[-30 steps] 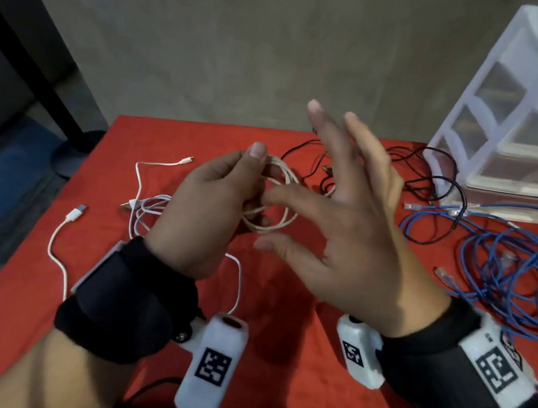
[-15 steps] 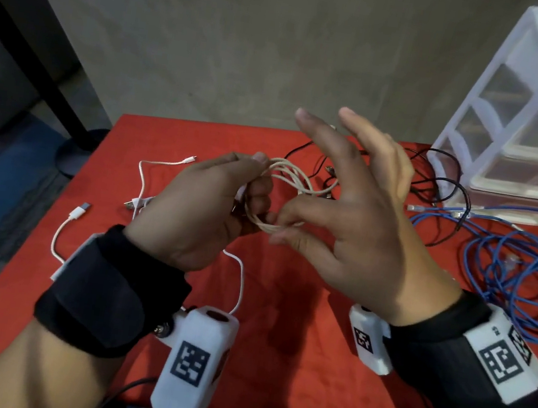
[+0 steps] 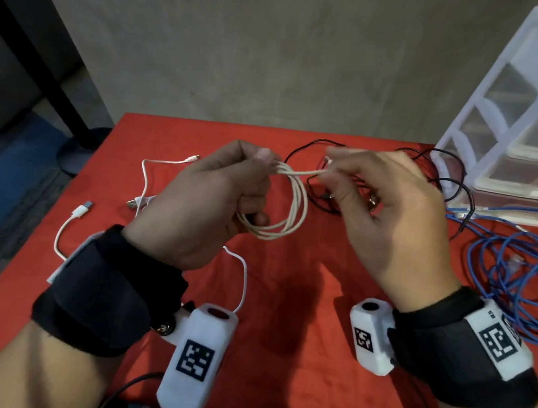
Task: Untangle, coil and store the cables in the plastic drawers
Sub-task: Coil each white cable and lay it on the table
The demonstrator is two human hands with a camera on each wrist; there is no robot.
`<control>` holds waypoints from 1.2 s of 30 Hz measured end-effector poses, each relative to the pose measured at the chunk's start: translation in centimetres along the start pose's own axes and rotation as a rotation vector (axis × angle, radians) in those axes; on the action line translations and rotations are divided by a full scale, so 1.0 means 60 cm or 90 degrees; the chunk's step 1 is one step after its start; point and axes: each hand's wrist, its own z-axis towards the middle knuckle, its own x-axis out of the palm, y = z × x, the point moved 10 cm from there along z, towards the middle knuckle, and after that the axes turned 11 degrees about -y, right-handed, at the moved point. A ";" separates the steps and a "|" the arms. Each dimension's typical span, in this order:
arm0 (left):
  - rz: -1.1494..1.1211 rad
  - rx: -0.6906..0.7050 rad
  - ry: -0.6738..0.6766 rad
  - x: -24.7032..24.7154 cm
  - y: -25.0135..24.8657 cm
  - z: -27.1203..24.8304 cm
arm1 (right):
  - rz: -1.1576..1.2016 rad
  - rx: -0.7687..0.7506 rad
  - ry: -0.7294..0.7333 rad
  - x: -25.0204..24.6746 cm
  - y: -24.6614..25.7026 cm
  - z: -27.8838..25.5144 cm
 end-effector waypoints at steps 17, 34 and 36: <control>0.211 0.230 0.009 0.034 -0.027 -0.025 | 0.645 0.748 0.120 0.099 -0.037 -0.083; 0.163 0.271 -0.034 0.015 -0.050 -0.021 | 0.626 0.578 0.210 0.106 0.014 -0.074; 0.190 0.312 -0.059 0.011 -0.063 -0.026 | 0.597 0.527 0.196 0.099 0.014 -0.068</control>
